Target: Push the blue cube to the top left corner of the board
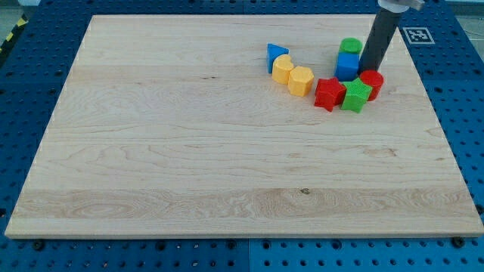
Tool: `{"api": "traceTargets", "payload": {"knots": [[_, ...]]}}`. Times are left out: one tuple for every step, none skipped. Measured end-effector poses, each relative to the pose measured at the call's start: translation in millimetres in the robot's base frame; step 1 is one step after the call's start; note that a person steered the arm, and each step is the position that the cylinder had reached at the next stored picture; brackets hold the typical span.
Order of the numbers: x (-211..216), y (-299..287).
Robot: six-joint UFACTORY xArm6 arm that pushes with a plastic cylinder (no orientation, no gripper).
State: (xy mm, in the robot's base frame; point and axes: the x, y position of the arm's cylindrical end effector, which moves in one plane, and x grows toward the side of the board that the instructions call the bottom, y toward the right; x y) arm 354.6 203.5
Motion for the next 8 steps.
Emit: {"api": "traceTargets", "payload": {"knots": [[7.3, 0.0], [7.3, -1.6], [7.3, -10.1], [5.1, -10.1], [1.1, -11.0], [1.1, -14.0], [0.3, -24.3], [2.6, -45.4]]}}
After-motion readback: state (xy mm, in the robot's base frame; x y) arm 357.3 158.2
